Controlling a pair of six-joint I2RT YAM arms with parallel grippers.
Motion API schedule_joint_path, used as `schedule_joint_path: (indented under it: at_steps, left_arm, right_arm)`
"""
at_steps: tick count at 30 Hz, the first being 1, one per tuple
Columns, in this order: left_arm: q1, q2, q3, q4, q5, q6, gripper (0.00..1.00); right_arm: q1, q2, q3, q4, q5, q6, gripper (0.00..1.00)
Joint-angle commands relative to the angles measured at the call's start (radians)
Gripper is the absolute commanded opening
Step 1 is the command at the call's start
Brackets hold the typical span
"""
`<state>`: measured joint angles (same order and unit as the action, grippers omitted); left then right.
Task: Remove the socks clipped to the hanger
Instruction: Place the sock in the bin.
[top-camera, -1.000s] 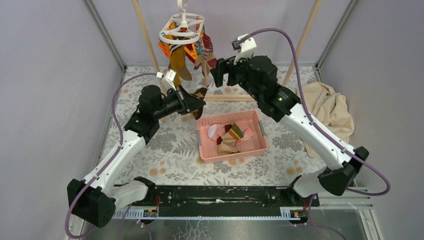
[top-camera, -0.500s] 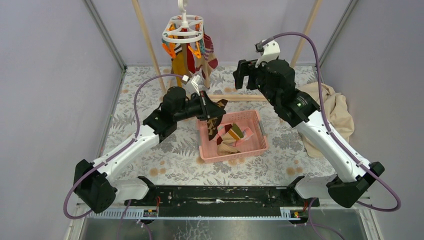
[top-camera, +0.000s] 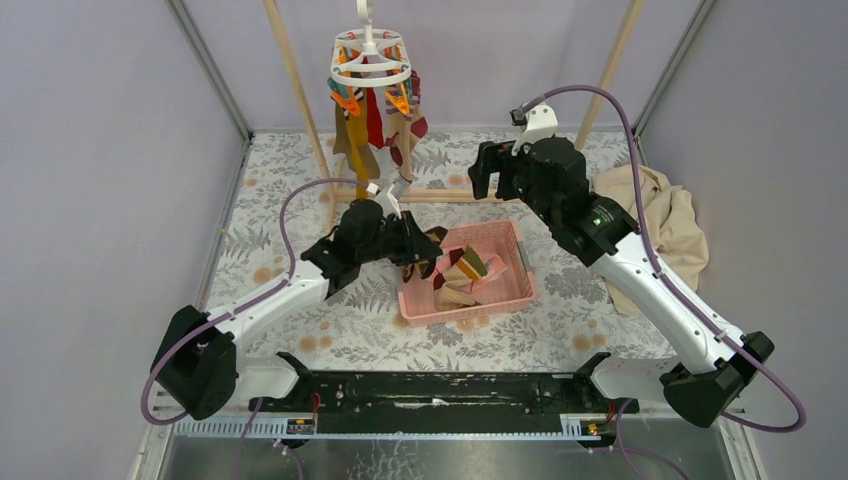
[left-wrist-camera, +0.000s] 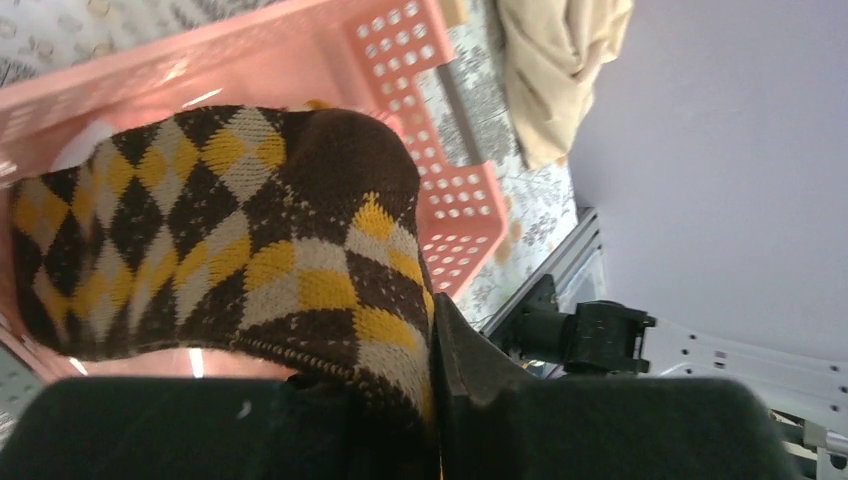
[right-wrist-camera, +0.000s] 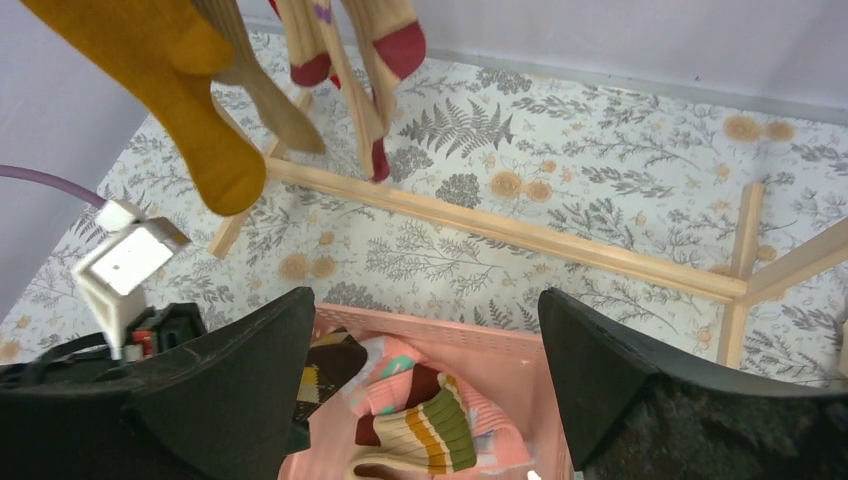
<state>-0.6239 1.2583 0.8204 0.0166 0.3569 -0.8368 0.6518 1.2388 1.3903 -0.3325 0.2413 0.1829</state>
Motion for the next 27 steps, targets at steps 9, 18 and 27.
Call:
schedule_joint_path:
  at_steps: [9,18,27]
  left_arm:
    - [-0.005,0.032,-0.049,0.032,-0.018,0.015,0.45]
    - [-0.006,0.019,-0.004,-0.151,-0.129,0.075,0.63]
    - [-0.006,-0.018,0.063,-0.225,-0.190,0.108,0.71]
  right_arm:
    - [-0.007,-0.015,-0.028,0.024,-0.050,0.041,0.90]
    - [-0.007,-0.002,-0.047,0.032,-0.079,0.056,0.90]
    - [-0.007,0.012,-0.054,0.027,-0.101,0.061,0.90]
